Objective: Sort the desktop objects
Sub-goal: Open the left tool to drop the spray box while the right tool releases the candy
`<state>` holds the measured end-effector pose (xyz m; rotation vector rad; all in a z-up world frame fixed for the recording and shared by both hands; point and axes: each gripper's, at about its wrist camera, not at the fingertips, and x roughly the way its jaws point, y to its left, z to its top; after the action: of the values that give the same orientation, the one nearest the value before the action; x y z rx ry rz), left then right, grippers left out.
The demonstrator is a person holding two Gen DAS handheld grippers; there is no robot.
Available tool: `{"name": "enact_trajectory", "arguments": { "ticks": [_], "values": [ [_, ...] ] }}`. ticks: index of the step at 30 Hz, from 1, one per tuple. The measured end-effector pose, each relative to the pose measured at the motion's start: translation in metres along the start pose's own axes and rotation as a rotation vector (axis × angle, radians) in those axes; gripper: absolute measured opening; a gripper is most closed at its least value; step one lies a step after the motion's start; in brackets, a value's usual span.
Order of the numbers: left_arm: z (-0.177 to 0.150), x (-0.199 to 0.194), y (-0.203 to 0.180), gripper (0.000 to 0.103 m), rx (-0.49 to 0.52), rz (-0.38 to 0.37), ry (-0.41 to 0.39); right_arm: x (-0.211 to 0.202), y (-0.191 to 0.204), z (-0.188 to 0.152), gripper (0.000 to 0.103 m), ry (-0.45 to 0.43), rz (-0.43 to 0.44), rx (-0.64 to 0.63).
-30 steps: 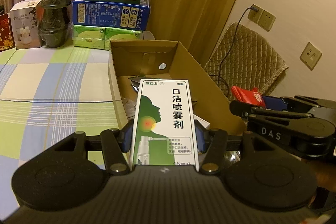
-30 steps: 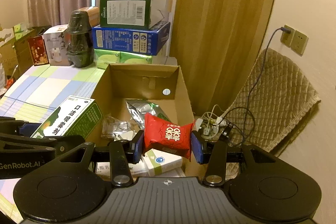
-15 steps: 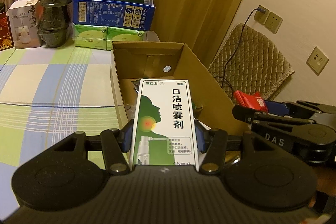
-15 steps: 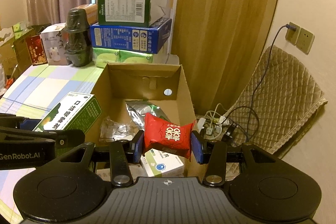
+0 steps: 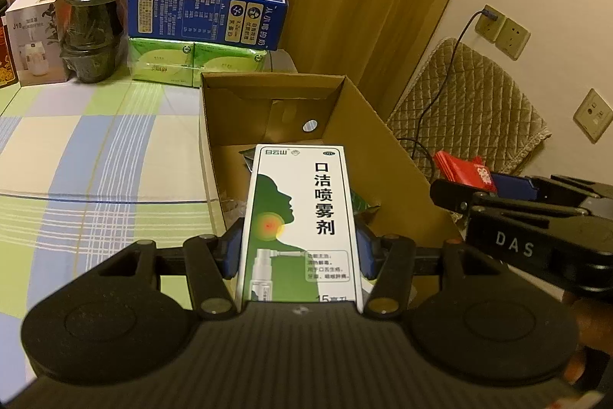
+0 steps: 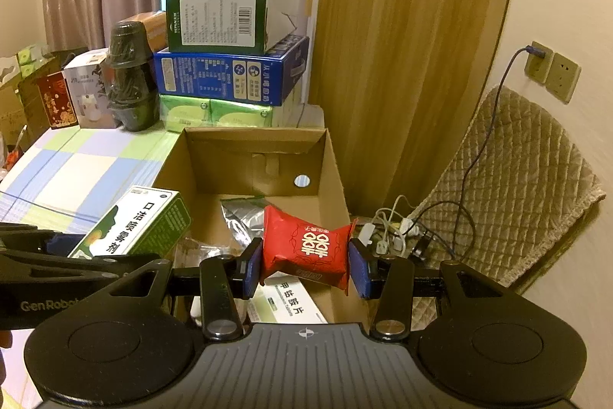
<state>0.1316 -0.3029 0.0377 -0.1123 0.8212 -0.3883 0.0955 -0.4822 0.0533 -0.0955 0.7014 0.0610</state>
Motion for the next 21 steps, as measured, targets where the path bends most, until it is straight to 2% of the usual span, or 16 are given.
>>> {"name": "enact_trajectory", "arguments": {
  "ticks": [12, 15, 21],
  "values": [
    [0.008, 0.02, -0.001, 0.051, 0.018, -0.007, -0.003, 0.013, -0.007, 0.0, 0.044, 0.013, -0.008, 0.015],
    [0.011, 0.02, 0.003, 0.062, 0.013, -0.021, -0.01, 0.014, -0.007, -0.002, 0.044, 0.019, -0.01, 0.016],
    [0.013, 0.009, 0.014, 0.063, 0.017, 0.003, -0.035, 0.012, -0.005, -0.002, 0.044, 0.02, -0.002, 0.02]
  ]
}}
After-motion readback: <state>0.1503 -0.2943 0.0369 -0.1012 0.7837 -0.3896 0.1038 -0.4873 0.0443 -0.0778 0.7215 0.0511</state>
